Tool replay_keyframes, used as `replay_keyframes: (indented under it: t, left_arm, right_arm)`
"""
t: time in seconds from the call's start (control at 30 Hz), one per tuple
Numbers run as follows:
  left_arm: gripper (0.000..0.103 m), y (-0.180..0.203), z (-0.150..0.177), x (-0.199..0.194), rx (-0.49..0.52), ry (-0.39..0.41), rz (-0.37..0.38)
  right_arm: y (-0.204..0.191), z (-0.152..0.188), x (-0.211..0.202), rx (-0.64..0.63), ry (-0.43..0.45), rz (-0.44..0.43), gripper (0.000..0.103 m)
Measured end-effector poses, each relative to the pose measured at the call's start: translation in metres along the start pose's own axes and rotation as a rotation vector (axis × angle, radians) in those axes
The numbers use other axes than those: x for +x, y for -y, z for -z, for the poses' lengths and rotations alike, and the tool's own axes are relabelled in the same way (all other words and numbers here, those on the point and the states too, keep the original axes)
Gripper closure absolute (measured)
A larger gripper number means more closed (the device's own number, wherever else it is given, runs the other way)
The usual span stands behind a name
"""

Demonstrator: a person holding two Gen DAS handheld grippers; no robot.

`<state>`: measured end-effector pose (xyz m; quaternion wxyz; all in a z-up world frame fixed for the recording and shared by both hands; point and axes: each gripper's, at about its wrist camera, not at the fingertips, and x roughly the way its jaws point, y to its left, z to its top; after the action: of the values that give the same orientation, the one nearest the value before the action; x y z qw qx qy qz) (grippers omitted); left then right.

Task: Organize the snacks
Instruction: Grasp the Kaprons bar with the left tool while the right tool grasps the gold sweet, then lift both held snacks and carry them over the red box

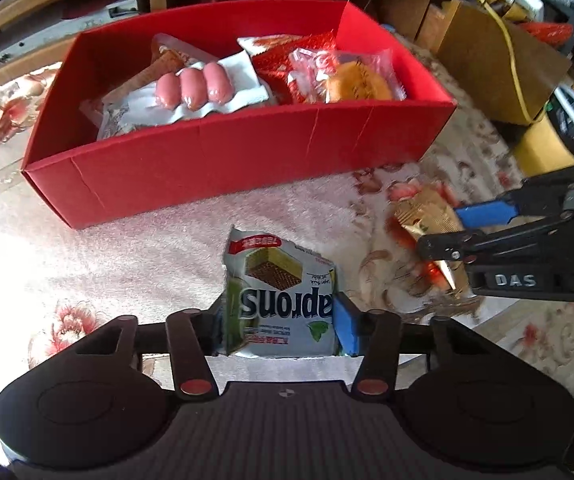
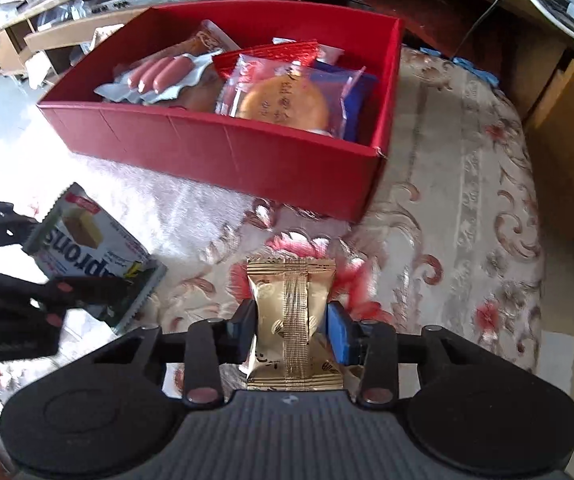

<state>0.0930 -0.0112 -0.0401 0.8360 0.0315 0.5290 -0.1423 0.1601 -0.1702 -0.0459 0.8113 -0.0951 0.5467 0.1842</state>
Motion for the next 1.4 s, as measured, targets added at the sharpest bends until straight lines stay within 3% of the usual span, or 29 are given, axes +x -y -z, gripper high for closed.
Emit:
replay_keyframes:
  t: [0.17, 0.57, 0.67, 1.0, 1.1, 1.27, 1.4]
  left_arm:
    - [0.059, -0.003, -0.002, -0.010, -0.034, 0.012, 0.043]
    - [0.057, 0.008, 0.001, 0.002, 0.000, -0.021, 0.033]
    - [0.059, 0.005, -0.001, 0.005, -0.034, -0.016, 0.042]
    - [0.077, 0.004, -0.002, -0.006, -0.053, 0.014, 0.080]
    - [0.077, 0.003, -0.003, -0.012, -0.057, 0.029, 0.084]
    - [0.076, 0.007, 0.002, 0.004, -0.051, -0.024, 0.071]
    - [0.075, 0.014, -0.003, 0.009, -0.037, -0.006, 0.064]
  right_arm:
    - [-0.001, 0.003, -0.014, 0.026, 0.025, -0.019, 0.066]
    - [-0.006, 0.007, -0.020, 0.032, 0.038, -0.027, 0.066]
    - [-0.005, 0.006, -0.021, 0.036, 0.043, -0.029, 0.066]
    - [-0.001, 0.001, -0.035, 0.064, 0.091, -0.048, 0.066]
    - [-0.001, 0.000, -0.037, 0.070, 0.100, -0.045, 0.066]
    - [-0.005, 0.002, -0.034, 0.061, 0.085, -0.050, 0.066]
    - [-0.003, 0.001, -0.031, 0.068, 0.076, -0.053, 0.066]
